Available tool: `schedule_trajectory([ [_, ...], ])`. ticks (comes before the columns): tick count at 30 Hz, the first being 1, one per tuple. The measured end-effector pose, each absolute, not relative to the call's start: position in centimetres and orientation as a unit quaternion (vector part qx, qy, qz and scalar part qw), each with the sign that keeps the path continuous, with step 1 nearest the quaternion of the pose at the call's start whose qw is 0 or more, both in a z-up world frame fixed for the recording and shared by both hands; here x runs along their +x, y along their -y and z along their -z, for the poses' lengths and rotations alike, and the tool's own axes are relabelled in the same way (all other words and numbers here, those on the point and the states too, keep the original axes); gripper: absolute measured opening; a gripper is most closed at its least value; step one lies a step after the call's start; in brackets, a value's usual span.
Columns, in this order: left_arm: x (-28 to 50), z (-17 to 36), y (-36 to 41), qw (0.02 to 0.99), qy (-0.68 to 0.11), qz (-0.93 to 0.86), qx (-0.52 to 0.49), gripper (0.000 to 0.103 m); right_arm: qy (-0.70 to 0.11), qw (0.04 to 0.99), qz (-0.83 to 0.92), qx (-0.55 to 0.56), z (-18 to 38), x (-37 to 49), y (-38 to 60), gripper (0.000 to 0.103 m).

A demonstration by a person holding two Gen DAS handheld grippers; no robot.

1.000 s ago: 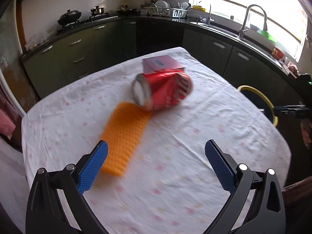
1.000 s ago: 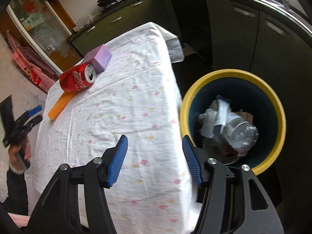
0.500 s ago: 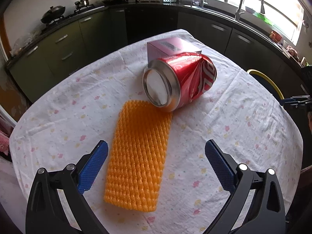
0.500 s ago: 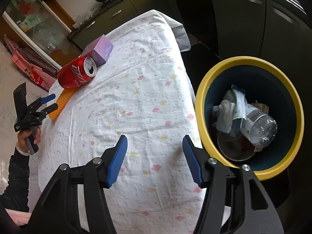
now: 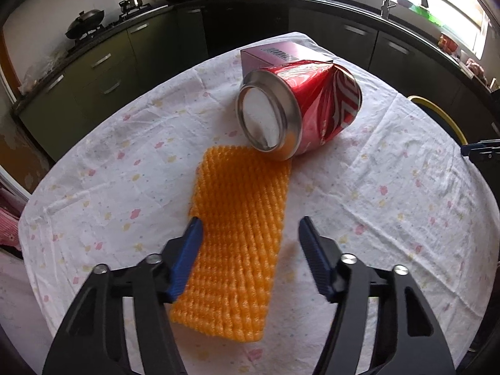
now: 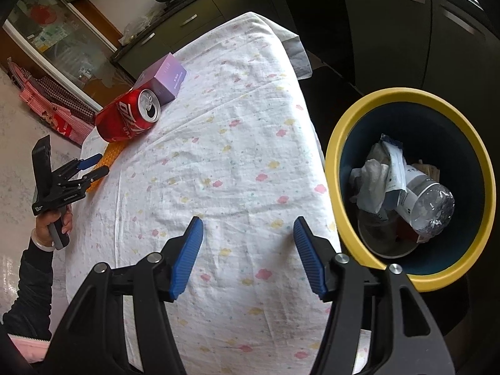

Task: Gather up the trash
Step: 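Grasp the orange foam net sleeve with the left gripper and lift it, then carry the foam sleeve over the bin and open the left gripper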

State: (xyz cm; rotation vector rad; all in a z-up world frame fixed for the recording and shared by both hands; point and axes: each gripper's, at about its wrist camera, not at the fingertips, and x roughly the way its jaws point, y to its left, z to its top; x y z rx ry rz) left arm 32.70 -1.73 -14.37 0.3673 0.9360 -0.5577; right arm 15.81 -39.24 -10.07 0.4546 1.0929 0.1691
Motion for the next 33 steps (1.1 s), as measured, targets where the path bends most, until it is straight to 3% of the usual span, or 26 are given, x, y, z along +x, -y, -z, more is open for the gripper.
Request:
schedule_trajectory([
  [8,32.0,13.7,0.9,0.845,-0.437,0.259,0.168,0.015,-0.513,0.826,-0.087,0.215,9.9,15.4,38.6,0.057],
  [21,26.9,11.3,1.1,0.852,-0.423,0.253,0.179,0.013,-0.501,0.833,-0.102,0.21,8.4,13.9,37.8,0.057],
  [33,16.5,8.0,-1.0,0.866,-0.403,0.242,0.167,0.013,-0.483,0.841,-0.125,0.208,7.1,11.6,37.3,0.057],
])
